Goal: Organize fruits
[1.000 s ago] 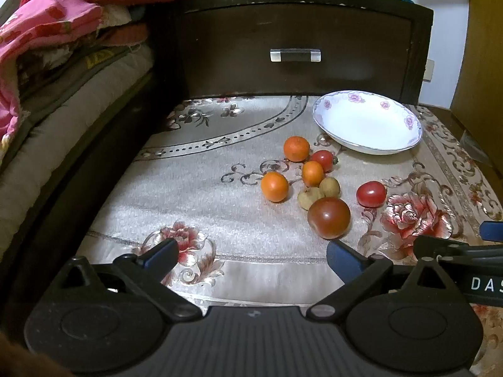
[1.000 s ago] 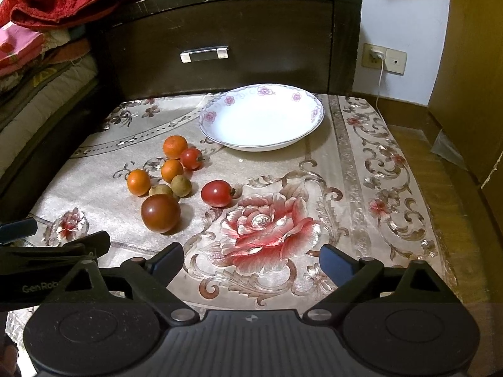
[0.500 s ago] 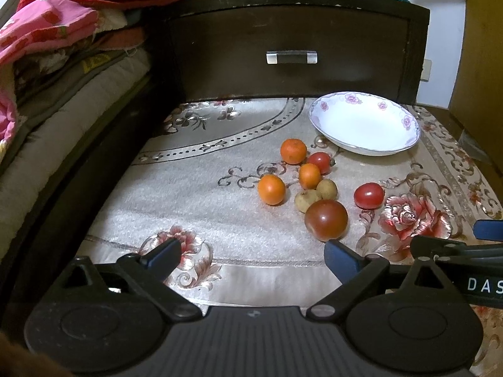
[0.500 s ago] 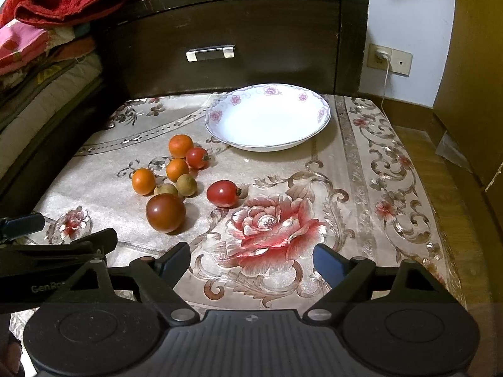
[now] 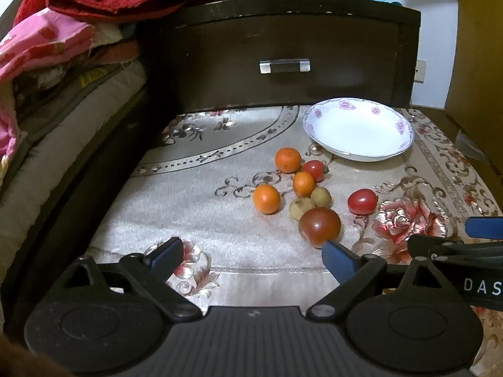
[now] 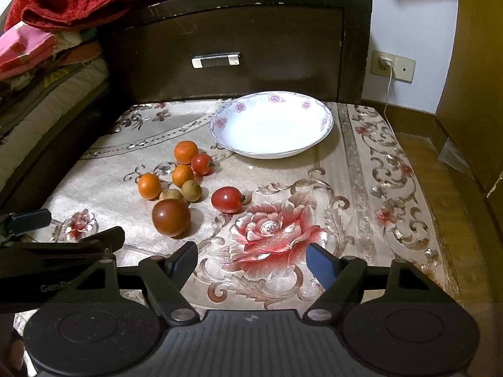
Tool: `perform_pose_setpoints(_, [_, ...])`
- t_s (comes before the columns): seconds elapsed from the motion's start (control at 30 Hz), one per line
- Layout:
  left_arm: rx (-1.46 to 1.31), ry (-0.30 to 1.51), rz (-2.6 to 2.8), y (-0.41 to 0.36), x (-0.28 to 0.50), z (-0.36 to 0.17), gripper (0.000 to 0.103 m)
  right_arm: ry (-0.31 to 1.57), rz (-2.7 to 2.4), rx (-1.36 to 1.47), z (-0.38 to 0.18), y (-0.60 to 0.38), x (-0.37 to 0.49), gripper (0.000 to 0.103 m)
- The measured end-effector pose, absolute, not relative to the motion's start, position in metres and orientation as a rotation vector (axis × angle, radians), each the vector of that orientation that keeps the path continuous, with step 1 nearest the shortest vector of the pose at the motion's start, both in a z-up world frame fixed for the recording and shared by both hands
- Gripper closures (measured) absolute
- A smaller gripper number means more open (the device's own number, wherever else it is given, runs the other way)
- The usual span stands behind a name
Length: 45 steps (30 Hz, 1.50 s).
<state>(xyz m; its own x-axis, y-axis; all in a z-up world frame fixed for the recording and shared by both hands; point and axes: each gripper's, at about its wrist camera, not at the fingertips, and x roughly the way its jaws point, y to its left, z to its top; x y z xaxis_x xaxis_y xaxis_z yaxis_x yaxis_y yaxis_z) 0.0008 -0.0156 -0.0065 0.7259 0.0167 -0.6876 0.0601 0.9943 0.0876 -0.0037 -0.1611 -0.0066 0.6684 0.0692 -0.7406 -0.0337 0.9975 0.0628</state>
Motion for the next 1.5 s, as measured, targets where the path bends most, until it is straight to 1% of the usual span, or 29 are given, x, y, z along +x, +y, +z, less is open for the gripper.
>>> perform_pose_setpoints(0.17, [0.125,0.738,-0.028,-0.019,-0.001,0.003,0.007,0.83,0.071,0.051,-0.003,-0.162,-0.006,0.038])
perform_pose_setpoints(0.27, [0.146,0.725,-0.037,-0.023,-0.001,0.01,0.01,0.828,0.083,0.052,0.0,-0.162,-0.006,0.04])
perform_pose_setpoints(0.33, [0.162,0.722,-0.054,-0.026,0.002,0.013,0.013,0.826,0.097,0.046,0.003,-0.16,-0.007,0.047])
perform_pose_setpoints(0.43, [0.175,0.72,-0.089,-0.025,0.01,0.013,0.014,0.821,0.103,0.025,0.009,-0.157,-0.004,0.053])
perform_pose_setpoints(0.67, [0.184,0.788,-0.146,-0.021,0.032,-0.005,0.015,0.89,0.163,-0.021,0.003,-0.154,0.021,0.053])
perform_pose_setpoints(0.8, [0.169,0.823,-0.199,-0.026,0.044,-0.018,0.02,0.926,0.214,-0.109,-0.008,-0.153,0.034,0.053])
perform_pose_setpoints(0.97, [0.134,0.85,-0.244,-0.033,0.06,-0.028,0.021,0.989,0.227,-0.088,-0.018,-0.167,0.052,0.052])
perform_pose_setpoints(1.1, [0.146,0.868,-0.261,-0.034,0.065,-0.033,0.021,0.979,0.226,-0.116,-0.021,-0.176,0.062,0.052])
perform_pose_setpoints(1.17, [0.138,0.89,-0.273,-0.035,0.067,-0.039,0.022,0.96,0.196,-0.139,-0.02,-0.182,0.067,0.048])
perform_pose_setpoints(1.23, [0.139,0.911,-0.293,-0.04,0.071,-0.044,0.03,0.964,0.183,-0.112,-0.021,-0.191,0.073,0.047])
perform_pose_setpoints(1.33, [0.156,0.918,-0.307,-0.047,0.074,-0.049,0.034,0.982,0.206,-0.066,-0.022,-0.192,0.082,0.047])
perform_pose_setpoints(1.5, [0.154,0.926,-0.294,-0.045,0.077,-0.052,0.041,0.938,0.28,-0.146,-0.025,-0.173,0.091,0.048])
